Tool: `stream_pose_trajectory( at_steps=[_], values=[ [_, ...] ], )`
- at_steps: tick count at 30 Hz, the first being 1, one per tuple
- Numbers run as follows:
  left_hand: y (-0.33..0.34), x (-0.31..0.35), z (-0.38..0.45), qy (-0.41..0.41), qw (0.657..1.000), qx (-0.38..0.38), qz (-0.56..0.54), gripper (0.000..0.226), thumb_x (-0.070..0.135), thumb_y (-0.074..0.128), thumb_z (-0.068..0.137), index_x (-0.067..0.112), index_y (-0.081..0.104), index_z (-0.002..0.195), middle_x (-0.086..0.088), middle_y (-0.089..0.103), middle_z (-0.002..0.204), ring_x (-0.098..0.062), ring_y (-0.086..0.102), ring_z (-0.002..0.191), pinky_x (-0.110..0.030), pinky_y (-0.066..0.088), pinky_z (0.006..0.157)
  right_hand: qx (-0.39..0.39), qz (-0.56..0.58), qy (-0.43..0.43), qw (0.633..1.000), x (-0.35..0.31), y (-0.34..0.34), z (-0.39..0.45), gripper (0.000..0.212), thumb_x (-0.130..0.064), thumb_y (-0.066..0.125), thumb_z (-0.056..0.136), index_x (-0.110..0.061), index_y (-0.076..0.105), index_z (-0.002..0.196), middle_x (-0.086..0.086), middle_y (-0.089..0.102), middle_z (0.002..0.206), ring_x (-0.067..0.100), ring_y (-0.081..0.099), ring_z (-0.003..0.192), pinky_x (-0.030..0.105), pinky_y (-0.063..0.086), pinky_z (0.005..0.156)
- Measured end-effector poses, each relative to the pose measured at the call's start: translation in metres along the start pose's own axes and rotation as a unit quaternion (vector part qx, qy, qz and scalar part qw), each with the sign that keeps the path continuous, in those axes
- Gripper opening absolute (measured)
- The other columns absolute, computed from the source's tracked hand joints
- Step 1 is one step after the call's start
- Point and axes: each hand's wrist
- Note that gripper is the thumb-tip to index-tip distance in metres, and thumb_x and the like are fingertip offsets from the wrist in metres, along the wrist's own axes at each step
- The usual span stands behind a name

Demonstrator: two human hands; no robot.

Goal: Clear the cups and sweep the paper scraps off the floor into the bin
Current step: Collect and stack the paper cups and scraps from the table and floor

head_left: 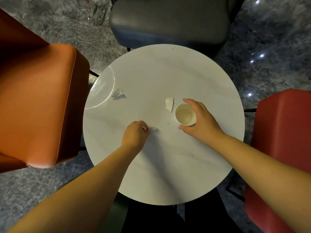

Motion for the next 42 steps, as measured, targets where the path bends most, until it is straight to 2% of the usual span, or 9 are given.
stream_pose_trajectory(
  at_steps=[5,8,13,17,20,27,32,37,42],
  values=[
    [-0.015,0.047,-0.016,0.012,0.982,0.070,-0.173,0.011,0.021,0.073,0.087,0.021,0.062,0.085,0.011,0.061,0.077,-0.004,0.057,0.070,-0.005,0.039,0.058,-0.015,-0.001,-0.002,1.000,-0.003,0.001,0.000,0.087,-0.027,0.082,0.071,-0.035,0.032,0.142,-0.009,0.037,0.141,0.014,0.043,0.125,0.026,0.040,0.097],
    [-0.019,0.076,-0.026,0.080,0.968,0.071,-0.229,0.013,0.016,0.075,0.085,0.023,0.063,0.081,0.013,0.063,0.074,-0.001,0.058,0.067,-0.007,0.043,0.062,-0.018,-0.005,-0.005,1.000,-0.007,0.002,0.003,0.088,-0.026,0.083,0.071,-0.033,0.033,0.143,-0.006,0.038,0.141,0.016,0.043,0.125,0.026,0.041,0.097],
    [-0.020,0.084,-0.024,0.110,0.960,0.072,-0.246,0.014,0.019,0.074,0.086,0.019,0.072,0.100,0.012,0.068,0.093,0.001,0.062,0.076,-0.007,0.046,0.069,-0.025,-0.023,-0.008,0.999,-0.016,0.005,0.006,0.087,-0.027,0.083,0.071,-0.031,0.033,0.143,-0.004,0.040,0.140,0.017,0.045,0.123,0.025,0.042,0.094],
    [-0.039,0.052,0.002,0.039,0.955,0.185,-0.229,0.018,0.017,0.069,0.089,0.018,0.071,0.107,0.007,0.067,0.103,0.000,0.059,0.078,-0.004,0.042,0.069,-0.012,-0.010,-0.006,1.000,-0.021,0.005,0.009,0.085,-0.029,0.082,0.070,-0.035,0.034,0.141,-0.007,0.041,0.136,0.014,0.046,0.119,0.022,0.038,0.089],
    [-0.061,0.015,0.033,-0.015,0.963,0.217,-0.158,0.028,0.016,0.069,0.089,0.017,0.066,0.117,-0.001,0.059,0.121,-0.012,0.058,0.101,-0.011,0.037,0.081,-0.011,-0.010,-0.004,1.000,-0.029,0.009,0.015,0.086,-0.032,0.083,0.069,-0.038,0.034,0.139,-0.010,0.041,0.135,0.012,0.046,0.119,0.023,0.040,0.090],
    [-0.091,-0.020,0.079,-0.050,0.980,0.188,-0.028,0.038,0.015,0.068,0.091,0.017,0.060,0.127,-0.008,0.053,0.131,-0.027,0.055,0.115,-0.035,0.045,0.097,-0.006,-0.012,0.006,1.000,-0.038,0.011,0.022,0.086,-0.032,0.082,0.070,-0.039,0.033,0.140,-0.012,0.040,0.135,0.009,0.044,0.119,0.021,0.037,0.089],
    [-0.086,-0.022,0.093,-0.043,0.987,0.156,-0.005,0.021,0.015,0.065,0.093,0.011,0.066,0.113,-0.010,0.057,0.118,-0.021,0.053,0.090,-0.029,0.043,0.079,0.002,-0.007,0.015,1.000,-0.037,0.012,0.024,0.087,-0.031,0.083,0.070,-0.039,0.033,0.140,-0.011,0.040,0.135,0.010,0.044,0.119,0.020,0.036,0.090],
    [-0.077,-0.015,0.093,-0.038,0.994,0.099,-0.019,0.025,0.034,0.067,0.092,0.012,0.069,0.104,-0.005,0.067,0.102,-0.025,0.061,0.090,-0.028,0.044,0.074,0.015,-0.003,0.034,0.999,-0.035,0.011,0.023,0.087,-0.031,0.082,0.070,-0.039,0.032,0.140,-0.010,0.040,0.135,0.011,0.046,0.116,0.021,0.038,0.088],
    [-0.067,0.028,0.061,0.008,0.988,0.098,-0.119,0.020,0.039,0.071,0.087,0.020,0.068,0.089,0.008,0.065,0.082,-0.013,0.061,0.079,-0.015,0.041,0.063,0.013,0.001,0.039,0.999,-0.032,0.007,0.020,0.088,-0.031,0.083,0.070,-0.038,0.032,0.141,-0.008,0.040,0.134,0.013,0.047,0.115,0.021,0.038,0.086]
  ],
)
Point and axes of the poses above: each hand's wrist, its own z-axis towards the middle knuckle, its own y-axis out of the palm, x = y × z
